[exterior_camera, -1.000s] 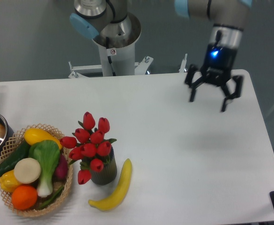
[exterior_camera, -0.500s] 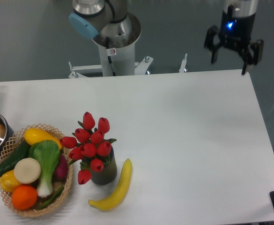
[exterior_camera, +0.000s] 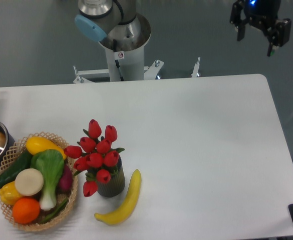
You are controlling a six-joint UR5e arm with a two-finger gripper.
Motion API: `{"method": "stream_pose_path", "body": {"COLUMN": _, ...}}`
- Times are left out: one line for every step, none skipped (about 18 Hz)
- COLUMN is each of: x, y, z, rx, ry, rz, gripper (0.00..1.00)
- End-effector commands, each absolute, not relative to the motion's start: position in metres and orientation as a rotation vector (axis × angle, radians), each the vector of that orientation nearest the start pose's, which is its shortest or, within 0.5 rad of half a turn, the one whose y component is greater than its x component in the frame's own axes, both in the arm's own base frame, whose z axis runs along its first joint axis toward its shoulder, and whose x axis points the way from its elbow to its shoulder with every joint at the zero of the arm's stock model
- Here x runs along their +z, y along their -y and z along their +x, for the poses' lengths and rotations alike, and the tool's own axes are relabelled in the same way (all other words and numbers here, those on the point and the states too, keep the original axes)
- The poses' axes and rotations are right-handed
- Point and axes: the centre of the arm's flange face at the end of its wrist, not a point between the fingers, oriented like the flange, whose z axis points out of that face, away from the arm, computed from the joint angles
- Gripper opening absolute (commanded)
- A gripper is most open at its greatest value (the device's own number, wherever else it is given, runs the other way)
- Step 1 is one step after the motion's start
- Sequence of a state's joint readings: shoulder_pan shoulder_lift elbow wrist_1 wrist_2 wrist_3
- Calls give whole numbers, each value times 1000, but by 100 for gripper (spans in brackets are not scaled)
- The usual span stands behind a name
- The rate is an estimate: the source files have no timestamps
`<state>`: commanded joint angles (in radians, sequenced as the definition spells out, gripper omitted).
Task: Insert the flowers into the vase
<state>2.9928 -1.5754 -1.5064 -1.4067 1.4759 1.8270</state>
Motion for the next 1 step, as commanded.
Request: {"method": "stream_pose_path", "body": {"x": 537, "y": -215, "z": -487, "rx": 349, "ry": -611, "rz": -2956, "gripper": 100}}
